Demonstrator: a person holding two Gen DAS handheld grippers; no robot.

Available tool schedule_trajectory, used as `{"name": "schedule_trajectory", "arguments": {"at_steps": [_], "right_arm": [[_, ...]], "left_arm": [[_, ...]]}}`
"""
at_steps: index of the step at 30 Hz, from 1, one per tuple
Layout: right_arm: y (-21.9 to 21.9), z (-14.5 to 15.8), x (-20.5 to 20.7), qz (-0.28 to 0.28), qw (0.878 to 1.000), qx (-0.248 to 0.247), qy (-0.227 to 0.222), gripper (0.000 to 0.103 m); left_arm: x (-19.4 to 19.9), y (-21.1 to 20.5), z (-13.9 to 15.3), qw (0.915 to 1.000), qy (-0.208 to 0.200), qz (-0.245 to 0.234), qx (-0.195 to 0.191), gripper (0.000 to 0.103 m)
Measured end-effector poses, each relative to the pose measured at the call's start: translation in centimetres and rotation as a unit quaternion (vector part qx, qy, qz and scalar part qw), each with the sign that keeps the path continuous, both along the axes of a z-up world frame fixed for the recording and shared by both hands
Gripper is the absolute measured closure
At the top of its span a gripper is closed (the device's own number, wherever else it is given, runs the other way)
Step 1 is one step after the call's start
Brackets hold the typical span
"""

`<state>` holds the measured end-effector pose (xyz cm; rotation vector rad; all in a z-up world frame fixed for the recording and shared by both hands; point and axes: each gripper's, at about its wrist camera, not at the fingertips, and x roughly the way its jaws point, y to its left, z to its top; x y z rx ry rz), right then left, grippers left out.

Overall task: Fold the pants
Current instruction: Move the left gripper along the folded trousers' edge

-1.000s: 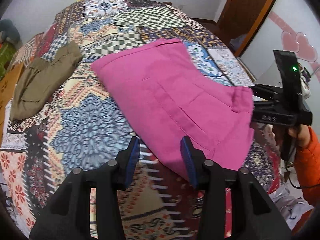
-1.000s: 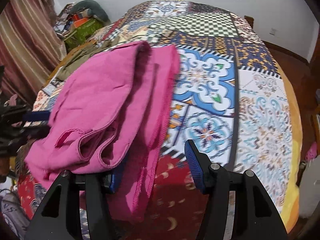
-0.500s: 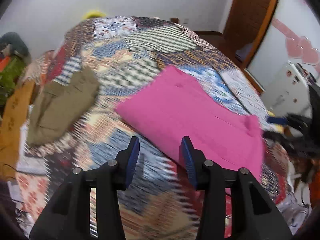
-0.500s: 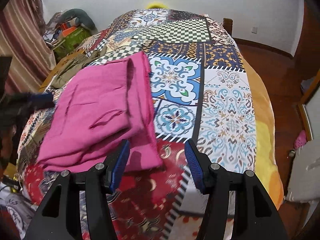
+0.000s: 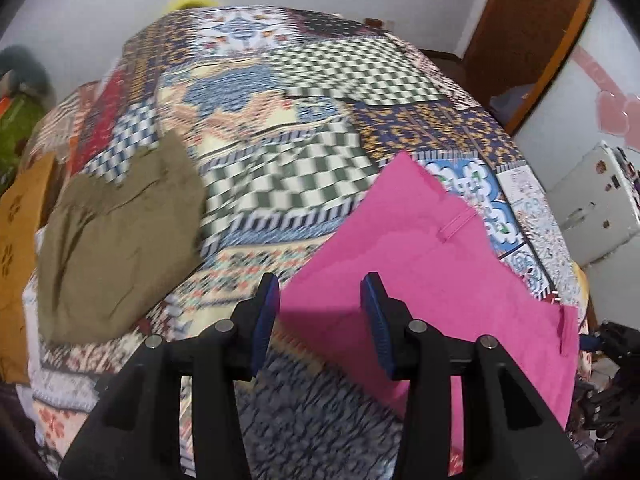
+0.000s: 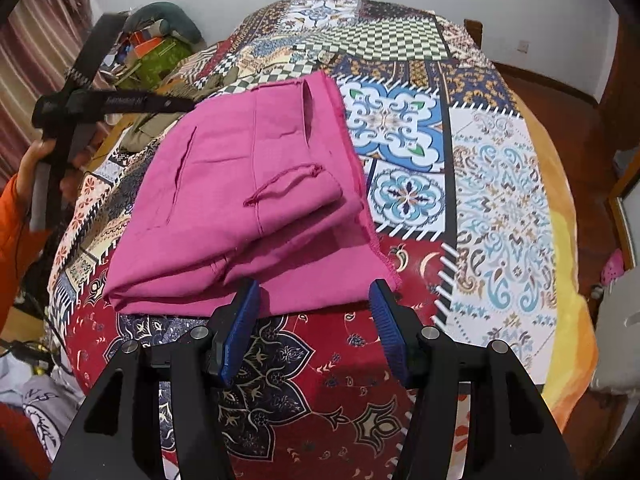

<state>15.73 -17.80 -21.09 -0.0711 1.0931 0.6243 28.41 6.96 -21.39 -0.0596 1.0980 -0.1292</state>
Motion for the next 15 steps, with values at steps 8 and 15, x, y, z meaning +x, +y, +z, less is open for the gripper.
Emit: {"name": "schedule_trajectory", "arguments": {"at_steps": [8,15], "right_arm": [[0.3,-0.7,1.1,-0.006,1.000,0.011,0.009,0.049],[-0.2,-0.8,2.7,-0.029,1.000,0.003,0.007,0.048]], "left_arm": [[1.5,-1.8,-4.3,0.9984,0.040,-0.039,-0.008,0.059],[0.4,-1.2,-4.1,0.9974,0.053,-0.047,-0.011,0.059]]}}
